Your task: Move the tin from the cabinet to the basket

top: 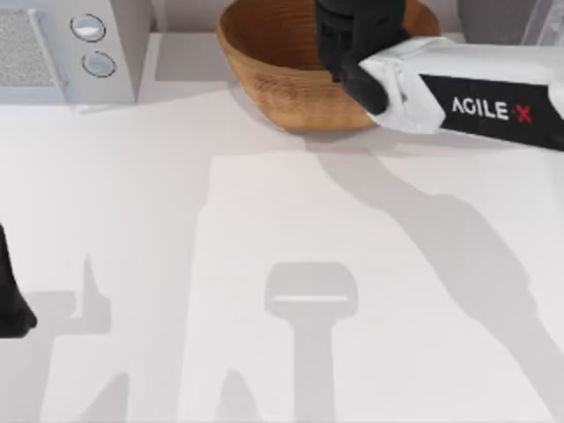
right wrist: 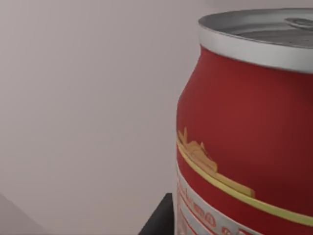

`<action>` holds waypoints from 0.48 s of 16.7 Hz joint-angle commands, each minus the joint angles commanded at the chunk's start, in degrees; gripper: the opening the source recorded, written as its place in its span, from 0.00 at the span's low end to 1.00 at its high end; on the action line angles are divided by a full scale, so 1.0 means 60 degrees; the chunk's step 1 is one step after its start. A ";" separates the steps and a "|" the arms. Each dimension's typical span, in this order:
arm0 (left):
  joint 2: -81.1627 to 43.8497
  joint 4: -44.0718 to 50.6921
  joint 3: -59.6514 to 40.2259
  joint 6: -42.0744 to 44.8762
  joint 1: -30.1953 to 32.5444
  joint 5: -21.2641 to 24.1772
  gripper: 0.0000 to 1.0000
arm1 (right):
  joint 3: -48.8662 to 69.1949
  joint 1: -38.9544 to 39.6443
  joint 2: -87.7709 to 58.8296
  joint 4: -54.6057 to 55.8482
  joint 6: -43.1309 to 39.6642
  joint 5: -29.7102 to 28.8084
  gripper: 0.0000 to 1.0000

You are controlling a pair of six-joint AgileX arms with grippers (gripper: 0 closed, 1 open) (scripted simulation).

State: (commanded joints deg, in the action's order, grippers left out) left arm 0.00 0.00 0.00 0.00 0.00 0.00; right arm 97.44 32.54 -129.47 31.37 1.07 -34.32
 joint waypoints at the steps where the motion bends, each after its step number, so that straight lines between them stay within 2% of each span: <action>1: 0.0000 0.0000 0.0000 0.0000 0.0000 0.0000 1.00 | 0.0241 -0.0030 -0.0165 -0.0032 0.0002 0.0060 0.00; 6: 0.0000 0.0000 0.0000 0.0000 0.0000 0.0000 1.00 | 0.0433 -0.0055 -0.0319 -0.0060 0.0001 0.0118 0.00; 8: 0.0000 0.0000 0.0000 0.0000 0.0000 0.0000 1.00 | 0.0433 -0.0055 -0.0319 -0.0060 0.0001 0.0118 0.15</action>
State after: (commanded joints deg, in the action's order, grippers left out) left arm 0.00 0.00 0.00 0.00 0.00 0.00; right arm 100.04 32.20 -131.39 31.01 1.08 -33.61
